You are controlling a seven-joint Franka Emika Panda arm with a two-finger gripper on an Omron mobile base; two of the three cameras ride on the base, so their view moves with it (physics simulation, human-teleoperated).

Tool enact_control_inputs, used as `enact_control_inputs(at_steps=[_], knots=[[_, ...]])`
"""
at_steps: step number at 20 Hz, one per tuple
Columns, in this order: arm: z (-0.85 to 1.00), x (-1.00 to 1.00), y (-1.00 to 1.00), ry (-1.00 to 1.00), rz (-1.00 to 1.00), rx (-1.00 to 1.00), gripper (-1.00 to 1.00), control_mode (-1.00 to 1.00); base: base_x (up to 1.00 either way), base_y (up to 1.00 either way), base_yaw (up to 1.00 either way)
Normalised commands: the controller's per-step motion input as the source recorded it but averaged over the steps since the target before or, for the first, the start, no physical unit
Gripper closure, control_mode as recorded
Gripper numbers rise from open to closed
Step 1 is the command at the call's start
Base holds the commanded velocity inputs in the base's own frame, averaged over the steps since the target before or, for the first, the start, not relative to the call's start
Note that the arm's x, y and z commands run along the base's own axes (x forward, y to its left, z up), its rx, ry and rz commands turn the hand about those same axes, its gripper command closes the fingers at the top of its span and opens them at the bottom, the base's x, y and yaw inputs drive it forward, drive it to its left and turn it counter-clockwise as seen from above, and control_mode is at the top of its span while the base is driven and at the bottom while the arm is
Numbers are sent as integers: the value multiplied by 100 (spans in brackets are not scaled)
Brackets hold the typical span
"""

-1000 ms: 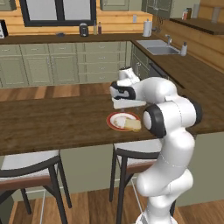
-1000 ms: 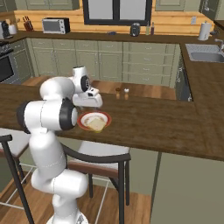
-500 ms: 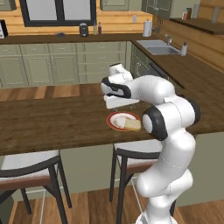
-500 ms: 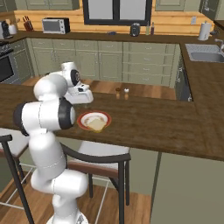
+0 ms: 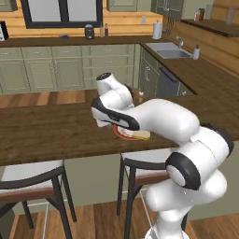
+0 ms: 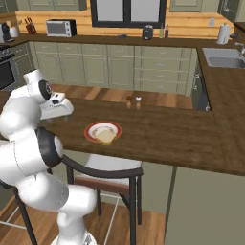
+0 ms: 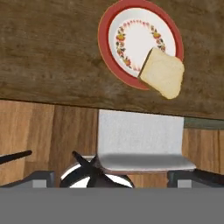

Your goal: Start the toaster. Once the lever pops up, take the bread to the plate on the dining counter.

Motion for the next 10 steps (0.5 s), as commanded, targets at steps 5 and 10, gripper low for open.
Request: enact_control_inputs(at_steps=[5,10], knots=[[51,-100,54,-31,11,-1,-100,-100,0,0,0],[-2,-100,11,-14,2,0,-100,-100,0,0,0]])
